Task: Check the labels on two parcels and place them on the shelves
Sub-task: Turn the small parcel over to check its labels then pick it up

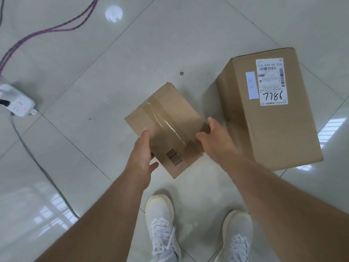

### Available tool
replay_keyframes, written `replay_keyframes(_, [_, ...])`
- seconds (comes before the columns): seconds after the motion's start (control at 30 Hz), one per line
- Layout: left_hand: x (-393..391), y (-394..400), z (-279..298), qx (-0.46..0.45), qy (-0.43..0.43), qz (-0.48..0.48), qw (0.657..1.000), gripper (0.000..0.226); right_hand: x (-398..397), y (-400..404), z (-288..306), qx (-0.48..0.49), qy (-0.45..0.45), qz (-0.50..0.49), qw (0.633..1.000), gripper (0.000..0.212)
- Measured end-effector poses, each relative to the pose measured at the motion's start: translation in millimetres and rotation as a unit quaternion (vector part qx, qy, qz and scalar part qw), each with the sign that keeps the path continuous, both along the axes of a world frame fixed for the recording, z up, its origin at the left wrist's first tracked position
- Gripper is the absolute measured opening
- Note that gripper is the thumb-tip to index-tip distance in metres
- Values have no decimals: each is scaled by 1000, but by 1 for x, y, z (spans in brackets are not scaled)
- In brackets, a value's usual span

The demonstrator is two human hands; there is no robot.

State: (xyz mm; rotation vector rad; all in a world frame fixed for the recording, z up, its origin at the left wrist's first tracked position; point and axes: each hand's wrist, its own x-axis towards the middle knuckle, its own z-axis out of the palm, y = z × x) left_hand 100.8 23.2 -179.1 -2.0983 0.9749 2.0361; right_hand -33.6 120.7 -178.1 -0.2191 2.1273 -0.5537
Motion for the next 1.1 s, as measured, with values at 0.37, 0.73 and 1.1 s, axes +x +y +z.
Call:
replay_keyframes(0.37, [-4,-8,17,9,-9,-1,1000,64,-2,2,4,0,-37,-60,998,42])
replay_keyframes(0.73, [-29,-26,49,-41,0,-19,999,38,-18,-16,38,-61,-74,-175,980,100])
replay_keyframes(1.1, [-19,-17,42,-47,16,-173,984,81,-13,-4,28,-94,-39,-185,977,20])
